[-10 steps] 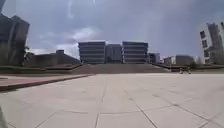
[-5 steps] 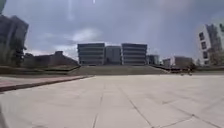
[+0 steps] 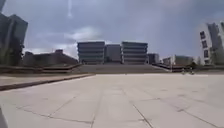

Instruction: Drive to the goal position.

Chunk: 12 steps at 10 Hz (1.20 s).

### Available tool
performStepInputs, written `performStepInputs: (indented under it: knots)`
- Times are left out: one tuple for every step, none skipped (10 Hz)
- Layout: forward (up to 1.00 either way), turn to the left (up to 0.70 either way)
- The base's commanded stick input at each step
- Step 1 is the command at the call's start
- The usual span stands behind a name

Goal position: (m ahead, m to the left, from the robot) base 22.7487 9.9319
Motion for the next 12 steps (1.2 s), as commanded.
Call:
performStepInputs:
  knots:
    - [1.0,0.03]
    - [1.0,0.02]
    - [1.0,0.02]
    - [1.0,0.02]
    - [1.0,0.02]
    - [1.0,0.02]
    - [1.0,0.02]
    - [1.0,0.02]
    - [1.0,0.02]
    - [1.0,0.02]
    - [1.0,0.02]
    - [1.0,0.02]
